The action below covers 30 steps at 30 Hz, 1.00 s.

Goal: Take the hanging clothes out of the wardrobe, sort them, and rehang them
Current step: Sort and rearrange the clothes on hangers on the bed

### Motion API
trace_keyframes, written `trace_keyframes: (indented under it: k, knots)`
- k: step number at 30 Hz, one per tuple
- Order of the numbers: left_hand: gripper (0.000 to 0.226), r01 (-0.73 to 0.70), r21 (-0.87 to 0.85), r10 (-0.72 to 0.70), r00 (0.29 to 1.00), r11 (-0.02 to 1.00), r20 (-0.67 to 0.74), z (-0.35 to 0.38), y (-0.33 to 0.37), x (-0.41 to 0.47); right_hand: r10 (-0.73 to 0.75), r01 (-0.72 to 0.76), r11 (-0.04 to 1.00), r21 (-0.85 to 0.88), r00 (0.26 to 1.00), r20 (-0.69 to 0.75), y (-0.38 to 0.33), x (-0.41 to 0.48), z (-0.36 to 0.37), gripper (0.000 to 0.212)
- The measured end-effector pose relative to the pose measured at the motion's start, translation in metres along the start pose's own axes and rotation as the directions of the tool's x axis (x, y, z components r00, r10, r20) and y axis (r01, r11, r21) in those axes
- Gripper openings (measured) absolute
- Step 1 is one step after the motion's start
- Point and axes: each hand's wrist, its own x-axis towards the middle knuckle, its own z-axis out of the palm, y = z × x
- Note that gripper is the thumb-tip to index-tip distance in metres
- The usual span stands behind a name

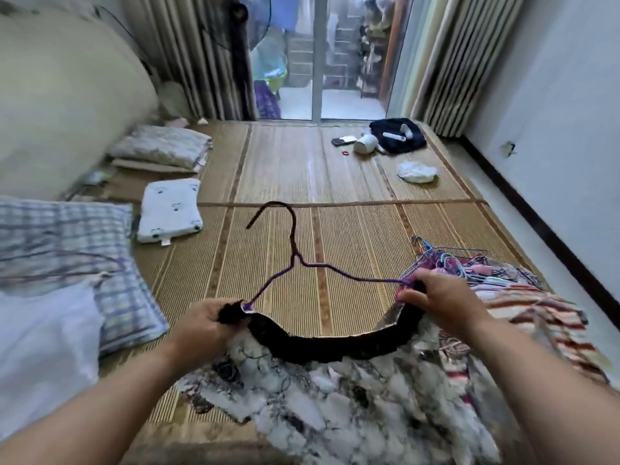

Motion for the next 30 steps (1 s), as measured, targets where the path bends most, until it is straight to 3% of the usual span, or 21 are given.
trace_keyframes:
  k: [4, 9, 16, 19, 21, 24, 27, 30]
  knots:
    - [0.019, -0.016, 0.149, 0.032, 0.994, 0.989, -0.106, -0.084, -0.010, -0.061, -0.235, 0.239, 0.969, -0.066, 0.970, 0.070, -0.105, -0.010, 0.017, 0.036]
    - [0.016, 0.041, 0.353, 0.020, 0.986, 0.935, -0.166, -0.163, -0.020, -0.111, -0.338, 0.341, 0.940, 0.019, 0.922, 0.187, -0.203, -0.015, 0.053, 0.026]
    - [0.003, 0.219, 0.558, -0.024, 0.942, 0.800, -0.335, -0.262, -0.053, -0.115, -0.309, 0.197, 0.899, 0.391, 0.919, 0.247, -0.299, 0.013, 0.104, 0.019]
    - [0.022, 0.301, 0.570, -0.092, 0.926, 0.765, -0.367, -0.292, -0.073, -0.100, -0.291, 0.106, 0.842, 0.529, 0.915, 0.280, -0.317, 0.040, 0.127, 0.010]
    - [0.029, 0.356, 0.547, -0.152, 0.911, 0.757, -0.382, -0.309, -0.095, -0.078, -0.257, 0.053, 0.812, 0.582, 0.927, 0.274, -0.318, 0.068, 0.144, 0.017]
    - [0.018, 0.425, 0.563, -0.222, 0.892, 0.708, -0.394, -0.319, -0.131, -0.031, -0.189, -0.001, 0.799, 0.601, 0.948, 0.254, -0.305, 0.121, 0.172, 0.023]
    - [0.020, 0.434, 0.617, -0.194, 0.888, 0.657, -0.418, -0.317, -0.164, 0.036, -0.094, -0.057, 0.820, 0.570, 0.968, 0.232, -0.284, 0.182, 0.208, 0.022]
    - [0.025, 0.500, 0.688, -0.205, 0.859, 0.525, -0.468, -0.304, -0.189, 0.106, 0.003, -0.083, 0.898, 0.431, 0.983, 0.183, -0.265, 0.239, 0.245, 0.015]
